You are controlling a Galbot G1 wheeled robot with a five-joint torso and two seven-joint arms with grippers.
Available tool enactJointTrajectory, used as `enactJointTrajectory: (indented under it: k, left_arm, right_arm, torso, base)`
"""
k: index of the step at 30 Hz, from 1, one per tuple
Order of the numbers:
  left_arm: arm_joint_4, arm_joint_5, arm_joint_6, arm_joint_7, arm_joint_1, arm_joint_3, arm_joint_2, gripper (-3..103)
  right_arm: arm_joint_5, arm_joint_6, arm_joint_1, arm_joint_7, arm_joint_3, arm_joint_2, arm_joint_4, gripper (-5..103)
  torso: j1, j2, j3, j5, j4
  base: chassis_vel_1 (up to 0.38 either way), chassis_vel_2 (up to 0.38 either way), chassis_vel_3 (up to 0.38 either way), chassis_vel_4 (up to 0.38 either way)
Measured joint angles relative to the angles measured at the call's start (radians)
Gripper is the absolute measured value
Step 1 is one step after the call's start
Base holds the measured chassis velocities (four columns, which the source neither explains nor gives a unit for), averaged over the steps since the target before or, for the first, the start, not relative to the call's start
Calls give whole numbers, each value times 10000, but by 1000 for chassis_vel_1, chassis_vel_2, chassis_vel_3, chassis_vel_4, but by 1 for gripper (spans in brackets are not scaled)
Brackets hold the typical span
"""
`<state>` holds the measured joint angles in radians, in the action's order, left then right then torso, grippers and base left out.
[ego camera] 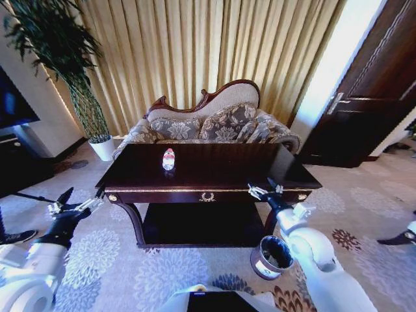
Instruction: Move to the front of the table and place the trash on the table into the trash bin.
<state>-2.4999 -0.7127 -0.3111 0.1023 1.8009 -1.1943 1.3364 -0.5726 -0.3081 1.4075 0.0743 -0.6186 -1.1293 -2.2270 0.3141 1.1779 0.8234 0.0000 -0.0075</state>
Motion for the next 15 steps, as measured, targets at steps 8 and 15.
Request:
enactJointTrajectory:
  k: [8, 15]
  left_arm:
    - [0, 154, -212, -144, 15, -54, -72, 100]
    - [0, 203, -306, -163, -42, -38, -139, 100]
  right_arm:
    - [119, -8, -336, 78, -10, -33, 165, 100]
    - [123, 3, -387, 79, -83, -58, 320, 100]
  torso:
    - [-1, 1, 0, 1, 2]
    - [0, 1, 0, 0, 0]
  base:
    - [-6, 13, 4, -7]
    - [-74, 74, 80, -80]
